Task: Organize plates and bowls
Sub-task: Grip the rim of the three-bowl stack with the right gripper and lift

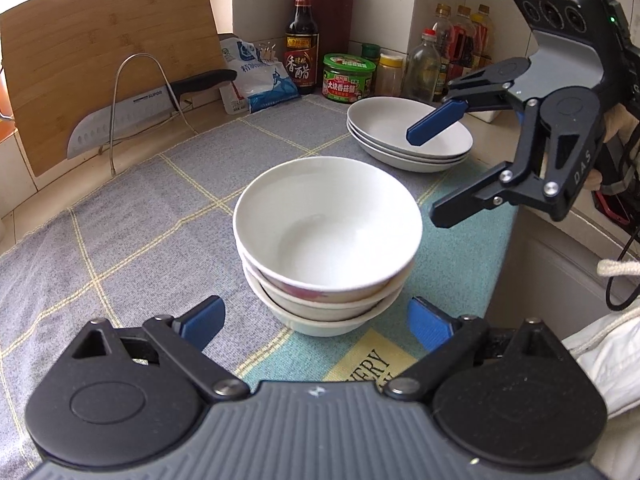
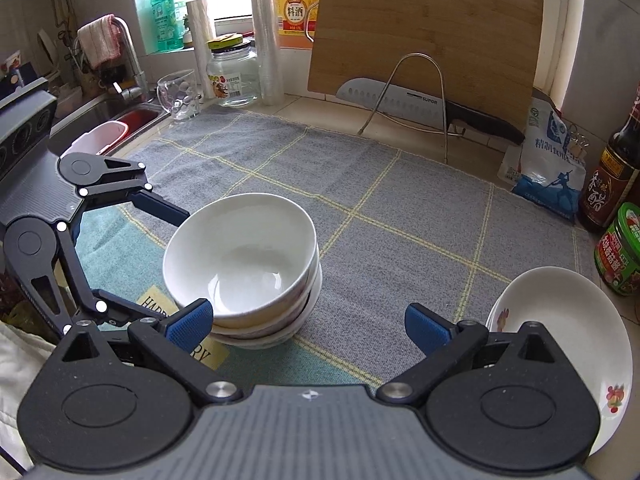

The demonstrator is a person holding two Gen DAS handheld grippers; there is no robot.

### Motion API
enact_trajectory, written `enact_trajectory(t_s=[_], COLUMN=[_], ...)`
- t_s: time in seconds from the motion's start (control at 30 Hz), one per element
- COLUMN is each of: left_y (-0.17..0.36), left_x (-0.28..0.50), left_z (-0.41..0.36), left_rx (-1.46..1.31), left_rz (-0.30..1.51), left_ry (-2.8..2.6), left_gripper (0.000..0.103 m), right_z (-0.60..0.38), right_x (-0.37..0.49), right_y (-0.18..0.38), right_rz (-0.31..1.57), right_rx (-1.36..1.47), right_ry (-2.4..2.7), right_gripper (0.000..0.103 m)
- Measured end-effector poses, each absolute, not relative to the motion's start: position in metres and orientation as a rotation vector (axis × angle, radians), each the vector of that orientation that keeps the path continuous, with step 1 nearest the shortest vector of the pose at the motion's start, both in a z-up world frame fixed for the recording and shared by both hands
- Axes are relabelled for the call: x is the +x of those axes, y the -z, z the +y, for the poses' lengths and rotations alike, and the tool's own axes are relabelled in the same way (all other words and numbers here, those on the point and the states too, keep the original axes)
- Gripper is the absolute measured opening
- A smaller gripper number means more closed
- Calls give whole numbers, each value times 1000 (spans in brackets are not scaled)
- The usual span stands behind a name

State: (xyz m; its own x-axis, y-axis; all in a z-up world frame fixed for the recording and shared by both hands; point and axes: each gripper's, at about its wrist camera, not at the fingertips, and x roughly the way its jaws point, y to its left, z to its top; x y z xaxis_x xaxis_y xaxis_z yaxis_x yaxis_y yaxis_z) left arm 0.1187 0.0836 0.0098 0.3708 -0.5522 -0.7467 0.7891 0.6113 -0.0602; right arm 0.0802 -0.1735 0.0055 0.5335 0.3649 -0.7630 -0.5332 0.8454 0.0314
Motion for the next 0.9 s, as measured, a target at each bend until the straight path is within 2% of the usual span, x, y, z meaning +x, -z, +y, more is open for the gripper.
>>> enact_trajectory(t_s=[0.37, 0.53, 0.73, 0.9], left_y=[34, 39, 43, 41], left_x=[130, 129, 127, 133], left_z=[70, 63, 68, 64], left_rx=[414, 455, 436, 453], left_rz=[917, 914, 844, 870], left_ry=[876, 866, 906, 916], left_gripper=[97, 103, 103, 102], right_z=[-151, -144, -150, -149], right_x=[84, 85, 80, 83], right_y=[70, 78, 79, 77], right_rz=[1005, 990, 932, 930], right_rx=[-312, -367, -342, -348], right_ry=[-592, -606, -610, -625], right_gripper=[103, 103, 103, 103])
